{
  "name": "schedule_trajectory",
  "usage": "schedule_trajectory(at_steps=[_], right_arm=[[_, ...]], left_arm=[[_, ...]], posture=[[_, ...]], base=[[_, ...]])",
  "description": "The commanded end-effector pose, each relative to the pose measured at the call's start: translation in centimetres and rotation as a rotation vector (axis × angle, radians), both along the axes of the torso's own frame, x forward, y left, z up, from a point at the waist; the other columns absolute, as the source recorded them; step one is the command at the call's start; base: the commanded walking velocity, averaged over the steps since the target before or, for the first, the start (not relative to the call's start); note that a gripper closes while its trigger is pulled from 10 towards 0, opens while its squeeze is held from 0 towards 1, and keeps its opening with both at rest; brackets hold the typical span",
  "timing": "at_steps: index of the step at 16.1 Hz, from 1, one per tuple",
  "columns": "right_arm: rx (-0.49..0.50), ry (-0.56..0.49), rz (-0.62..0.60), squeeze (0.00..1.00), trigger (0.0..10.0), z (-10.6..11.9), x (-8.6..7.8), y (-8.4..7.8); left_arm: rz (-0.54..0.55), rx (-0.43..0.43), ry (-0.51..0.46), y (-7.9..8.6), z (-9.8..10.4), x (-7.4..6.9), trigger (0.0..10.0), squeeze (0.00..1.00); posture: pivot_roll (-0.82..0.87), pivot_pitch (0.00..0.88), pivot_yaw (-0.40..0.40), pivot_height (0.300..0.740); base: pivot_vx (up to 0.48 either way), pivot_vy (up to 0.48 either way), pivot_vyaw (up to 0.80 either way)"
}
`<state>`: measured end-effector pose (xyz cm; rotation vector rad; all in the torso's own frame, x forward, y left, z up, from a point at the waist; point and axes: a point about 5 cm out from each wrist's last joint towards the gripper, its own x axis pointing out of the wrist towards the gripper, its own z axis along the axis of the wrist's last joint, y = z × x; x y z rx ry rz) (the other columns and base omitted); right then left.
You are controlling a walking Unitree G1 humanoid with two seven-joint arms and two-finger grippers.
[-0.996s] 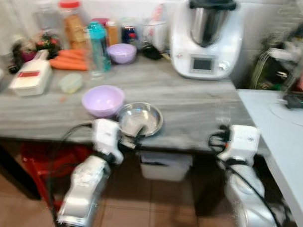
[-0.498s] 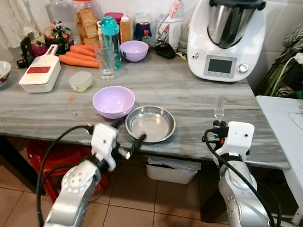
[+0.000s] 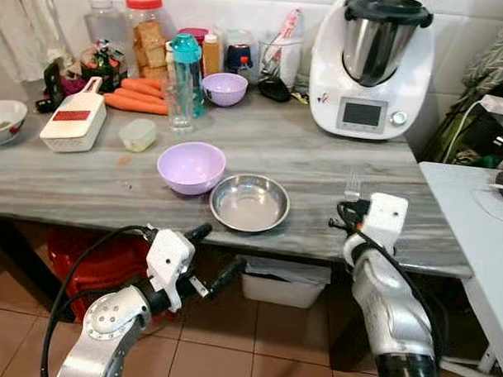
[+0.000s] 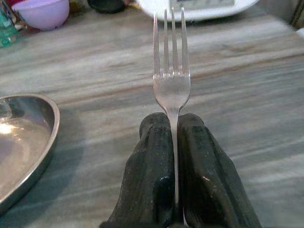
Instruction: Setting the table
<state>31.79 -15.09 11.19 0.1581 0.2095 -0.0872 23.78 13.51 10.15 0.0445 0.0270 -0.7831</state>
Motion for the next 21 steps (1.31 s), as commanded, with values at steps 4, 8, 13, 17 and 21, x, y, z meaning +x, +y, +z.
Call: schedule_trajectory(at_steps=[4,8,13,17,21], right_arm=[[0.029,0.032,0.015,0.00,10.0,0.5,2.1,0.8],[0.050,0.065,0.007,0.00,10.0,0.2,3.1,1.8],[0.082,0.077,-0.006,0.00,10.0,0.3,4.8,2.2],[0.089,0.090,-0.017,0.00,10.0,0.1,5.4,1.8],[0.070,0.117,-0.001,0.00,10.0,-0.7,5.7,1.9]], left_arm=[[-0.041,0.001,-0.002,-0.4,0.4,-0.2,10.0,0.00],[-0.054,0.004,0.011,-0.5,0.1,-0.6,10.0,0.00],[-0.077,0.007,0.025,-0.4,0.2,-1.0,10.0,0.00],[-0.086,0.007,0.032,-0.5,0.1,-1.1,10.0,0.00],[-0.095,0.004,0.037,-0.6,0.3,-1.3,10.0,0.00]], posture=[[-0.02,0.021,-0.027,0.740],[-0.01,0.042,-0.033,0.740],[0.00,0.061,-0.027,0.740],[0.00,0.065,-0.025,0.740],[0.00,0.073,-0.025,0.740]], base=[[0.000,0.000,0.00],[0.000,0.000,0.00],[0.000,0.000,0.00],[0.000,0.000,0.00],[0.000,0.000,0.00]])
